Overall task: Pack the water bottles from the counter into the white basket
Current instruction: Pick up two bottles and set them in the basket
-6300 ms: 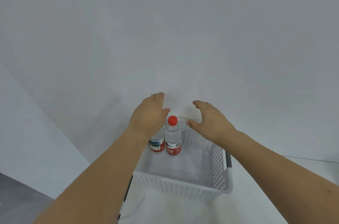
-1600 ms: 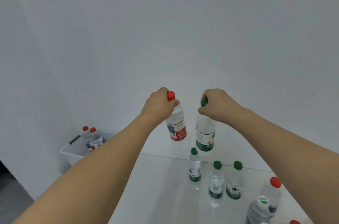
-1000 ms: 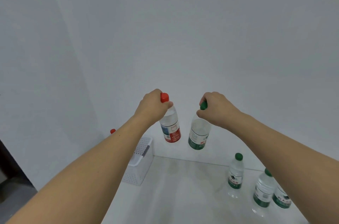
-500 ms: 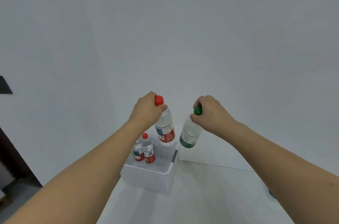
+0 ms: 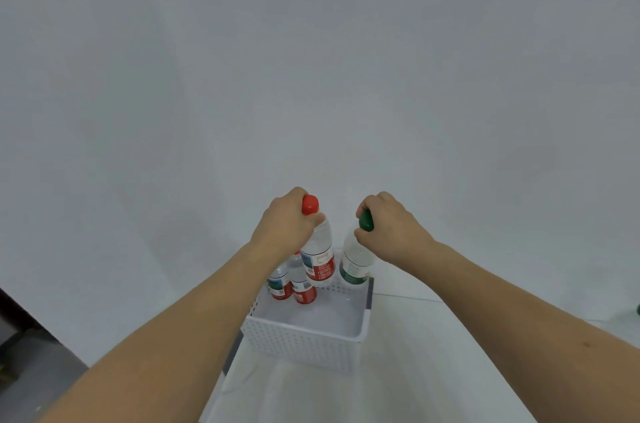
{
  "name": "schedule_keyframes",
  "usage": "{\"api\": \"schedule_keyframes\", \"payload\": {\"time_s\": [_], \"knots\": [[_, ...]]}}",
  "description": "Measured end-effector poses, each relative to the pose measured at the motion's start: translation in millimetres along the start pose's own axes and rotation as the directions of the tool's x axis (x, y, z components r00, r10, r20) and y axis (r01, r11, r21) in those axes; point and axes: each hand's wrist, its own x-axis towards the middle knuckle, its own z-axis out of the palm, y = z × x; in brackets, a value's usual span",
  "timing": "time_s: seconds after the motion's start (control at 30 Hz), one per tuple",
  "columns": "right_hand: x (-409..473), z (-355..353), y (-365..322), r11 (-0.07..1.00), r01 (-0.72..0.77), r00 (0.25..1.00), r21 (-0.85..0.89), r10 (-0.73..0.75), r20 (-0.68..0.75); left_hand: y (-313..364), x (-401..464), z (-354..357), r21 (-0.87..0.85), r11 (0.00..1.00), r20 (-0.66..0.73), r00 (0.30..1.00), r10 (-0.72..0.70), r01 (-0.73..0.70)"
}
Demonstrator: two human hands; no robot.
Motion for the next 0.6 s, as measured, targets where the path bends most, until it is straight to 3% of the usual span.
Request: {"api": "schedule_keyframes", "payload": {"time_s": [0.37, 0.6], "knots": [[48.9, 106.0, 36.5, 0.991, -0.113, 0.99, -0.078, 0.119, 0.08, -102.8, 44.8, 83.9, -0.057, 0.998, 0.19, 0.982, -0.02, 0.031], [58.8, 138.8, 62.2, 0.981, -0.162, 0.98, -0.102, 0.172, 0.098, -125.2, 52.6, 123.9, -0.035, 0.998, 0.225, 0.973, 0.054, -0.047]]}}
